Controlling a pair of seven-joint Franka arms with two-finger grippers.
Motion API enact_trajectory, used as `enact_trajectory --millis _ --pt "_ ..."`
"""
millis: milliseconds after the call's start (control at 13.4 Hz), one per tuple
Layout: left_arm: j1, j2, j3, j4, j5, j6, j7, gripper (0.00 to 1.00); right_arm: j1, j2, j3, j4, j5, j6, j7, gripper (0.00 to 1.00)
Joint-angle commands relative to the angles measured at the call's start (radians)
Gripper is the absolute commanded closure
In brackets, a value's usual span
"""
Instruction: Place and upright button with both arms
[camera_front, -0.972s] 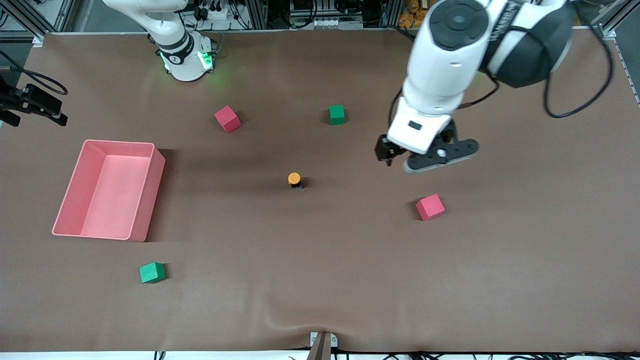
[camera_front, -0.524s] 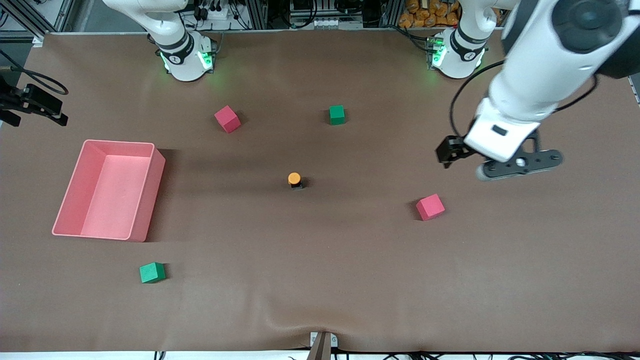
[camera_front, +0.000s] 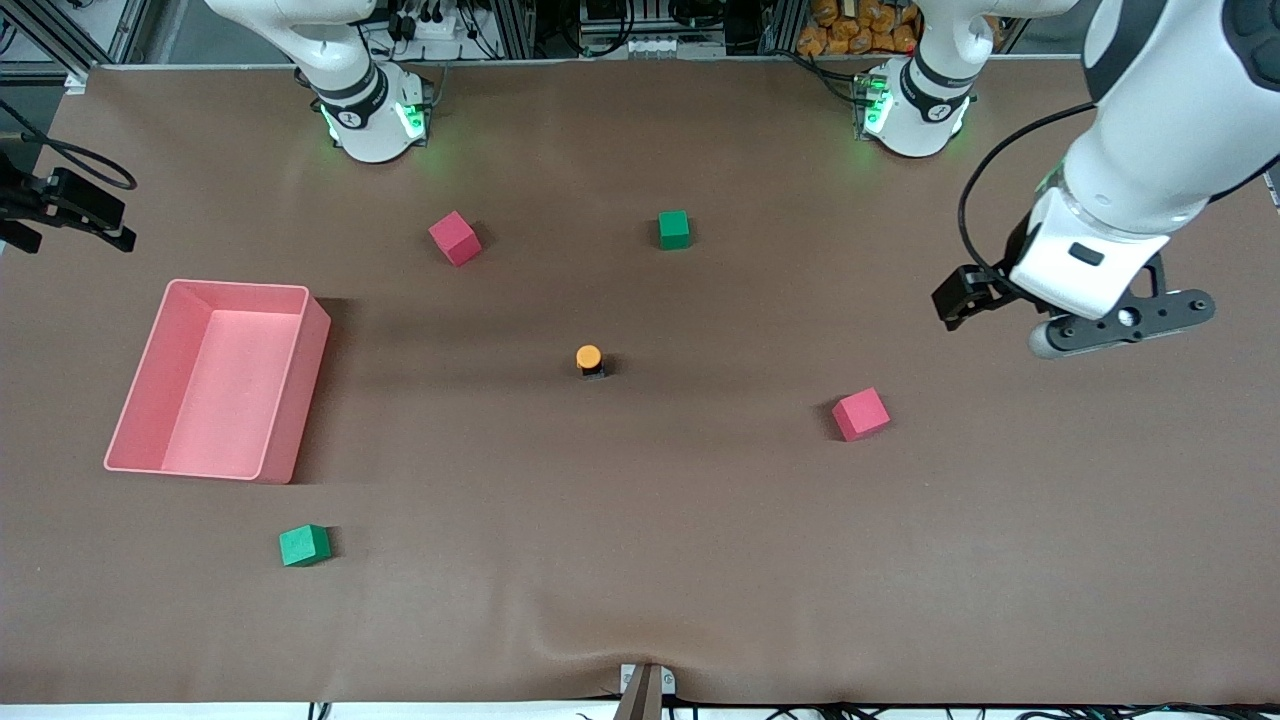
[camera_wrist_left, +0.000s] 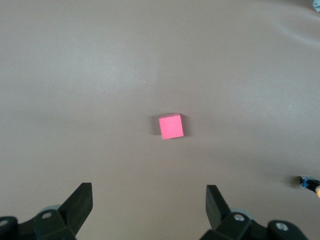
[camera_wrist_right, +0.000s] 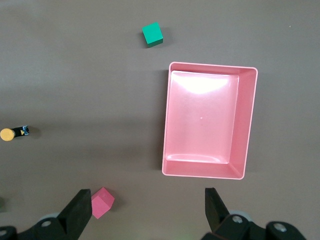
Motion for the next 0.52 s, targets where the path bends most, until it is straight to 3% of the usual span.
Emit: enact_trajectory --millis 0,449 --pt "0.037 -0.048 -0.009 -0.05 -0.021 -0.007 0.04 0.0 -0.017 0.005 0.012 0.015 0.004 -0.007 -0.011 0.0" --pt "0.089 -0.085 -0.009 -0.08 -0.029 -0.004 0.103 0.0 -0.017 0.007 0.012 0.015 0.004 -0.007 -0.009 0.0"
